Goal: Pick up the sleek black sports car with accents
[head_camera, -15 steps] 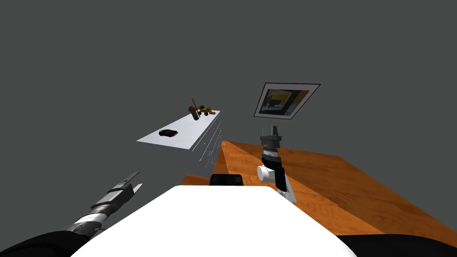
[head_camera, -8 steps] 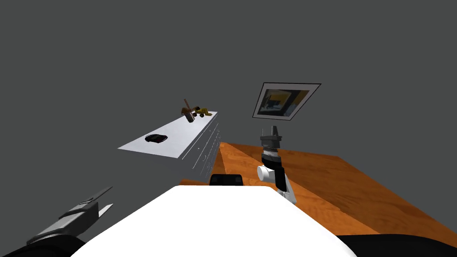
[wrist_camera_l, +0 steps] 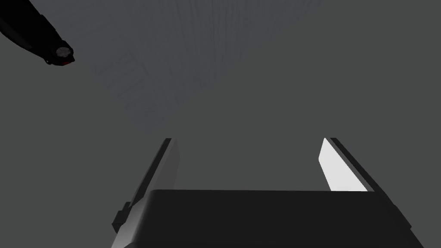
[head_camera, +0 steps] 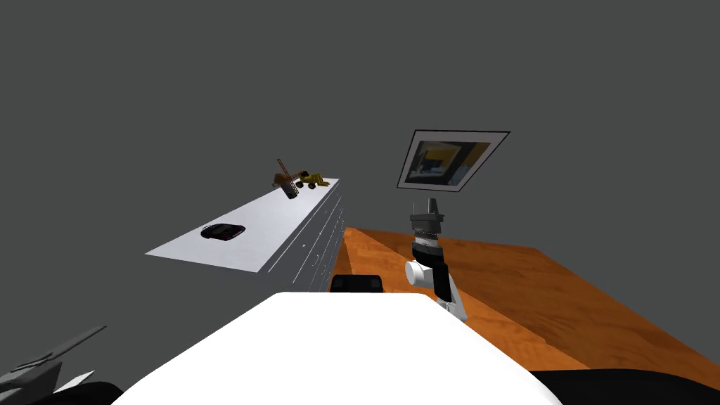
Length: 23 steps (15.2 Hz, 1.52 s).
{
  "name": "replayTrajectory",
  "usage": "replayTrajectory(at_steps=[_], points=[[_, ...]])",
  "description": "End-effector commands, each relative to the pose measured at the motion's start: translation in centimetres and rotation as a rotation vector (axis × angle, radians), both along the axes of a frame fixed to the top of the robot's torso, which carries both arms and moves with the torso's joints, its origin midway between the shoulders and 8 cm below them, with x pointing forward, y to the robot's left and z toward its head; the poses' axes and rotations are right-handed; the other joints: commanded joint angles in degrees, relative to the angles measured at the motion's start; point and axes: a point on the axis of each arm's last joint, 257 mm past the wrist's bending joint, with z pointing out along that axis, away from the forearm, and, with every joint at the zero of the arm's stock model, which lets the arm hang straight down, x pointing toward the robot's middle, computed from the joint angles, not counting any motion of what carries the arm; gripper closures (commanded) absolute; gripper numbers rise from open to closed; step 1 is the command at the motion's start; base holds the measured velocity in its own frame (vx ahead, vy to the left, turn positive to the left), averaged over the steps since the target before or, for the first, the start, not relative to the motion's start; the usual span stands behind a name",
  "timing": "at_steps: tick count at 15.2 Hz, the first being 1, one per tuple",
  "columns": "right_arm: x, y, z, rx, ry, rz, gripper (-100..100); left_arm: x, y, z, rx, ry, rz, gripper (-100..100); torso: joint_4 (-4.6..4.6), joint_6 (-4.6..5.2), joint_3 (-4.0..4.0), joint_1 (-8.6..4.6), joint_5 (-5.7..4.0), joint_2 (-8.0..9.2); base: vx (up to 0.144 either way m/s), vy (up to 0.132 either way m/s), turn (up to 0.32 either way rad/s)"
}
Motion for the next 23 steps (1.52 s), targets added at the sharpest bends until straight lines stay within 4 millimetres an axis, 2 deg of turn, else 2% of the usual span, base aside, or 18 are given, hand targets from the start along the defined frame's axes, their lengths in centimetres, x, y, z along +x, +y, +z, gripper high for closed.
replayTrajectory(at_steps=[1,2,3,4,6,7,9,10,11,12,13,15,16,20,22,23], points=[[0.0,0.0,0.0,0.0,0.0,0.0,0,-1.9,2.0,1.5,0.014,0.043,0.033,-100,0.0,0.0,0.0,0.0,0.0,0.0,0.215,-0.001,-0.041],[0.0,0.0,0.0,0.0,0.0,0.0,0,-3.2,2.0,1.5,0.003,0.061,0.053,-100,-0.02,0.02,-0.05,0.05,0.0,-0.09,0.223,-0.02,-0.045],[0.0,0.0,0.0,0.0,0.0,0.0,0,-3.3,2.0,1.5,0.003,0.063,0.054,-100,-0.03,0.01,-0.09,0.03,0.03,-0.15,0.168,-0.024,-0.014],[0.0,0.0,0.0,0.0,0.0,0.0,0,-4.0,3.4,2.7,0.012,0.084,0.072,-100,-0.02,0.0,-0.05,0.0,0.01,-0.06,0.179,-0.004,-0.03],[0.0,0.0,0.0,0.0,0.0,0.0,0,-5.1,3.3,2.8,0.008,0.105,0.086,-100,-0.02,0.01,-0.05,0.08,0.02,-0.07,0.167,0.005,-0.023],[0.0,0.0,0.0,0.0,0.0,0.0,0,-5.7,4.5,4.0,0.016,0.126,0.102,-100,0.0,0.01,0.01,0.09,0.03,0.03,0.15,-0.02,-0.029],[0.0,0.0,0.0,0.0,0.0,0.0,0,-6.8,4.5,4.1,0.013,0.147,0.114,-100,0.0,0.02,0.01,0.05,0.02,0.02,0.154,-0.004,-0.027],[0.0,0.0,0.0,0.0,0.0,0.0,0,-7.2,5.5,5.2,0.015,0.165,0.132,-100,0.01,0.0,0.04,0.06,0.02,0.09,0.177,0.01,-0.033],[0.0,0.0,0.0,0.0,0.0,0.0,0,-8.1,5.5,5.3,0.016,0.183,0.139,-100,0.01,0.01,0.02,0.1,0.03,0.03,0.198,0.01,-0.038],[0.0,0.0,0.0,0.0,0.0,0.0,0,-8.2,5.5,5.4,0.016,0.187,0.14,-100,-0.01,0.02,-0.02,0.11,0.04,-0.03,0.133,0.007,-0.014],[0.0,0.0,0.0,0.0,0.0,0.0,0,-8.5,6.4,6.4,0.016,0.205,0.155,-100,0.01,0.01,0.03,0.11,0.04,0.07,0.181,0.011,-0.027],[0.0,0.0,0.0,0.0,0.0,0.0,0,-9.5,6.3,6.5,0.017,0.227,0.163,-100,-0.01,0.02,-0.04,0.14,0.04,-0.05,0.165,0.012,-0.028],[0.0,0.0,0.0,0.0,0.0,0.0,0,-9.7,7.0,7.4,0.015,0.245,0.175,-100,0.0,0.01,0.02,0.12,0.04,0.06,0.165,0.012,-0.03],[0.0,0.0,0.0,0.0,0.0,0.0,0,-11.4,7.5,8.5,0.013,0.302,0.197,-100,0.01,0.03,0.01,0.18,0.05,0.01,0.174,0.024,-0.031],[0.0,0.0,0.0,0.0,0.0,0.0,0,-11.6,7.8,9.1,0.005,0.328,0.206,-100,0.0,0.01,0.01,0.15,0.06,0.05,0.14,0.008,-0.024],[0.0,0.0,0.0,0.0,0.0,0.0,0,-12.4,7.8,9.3,0.006,0.348,0.213,-100,0.01,0.03,0.03,0.12,0.05,0.06,0.173,0.004,-0.04]])
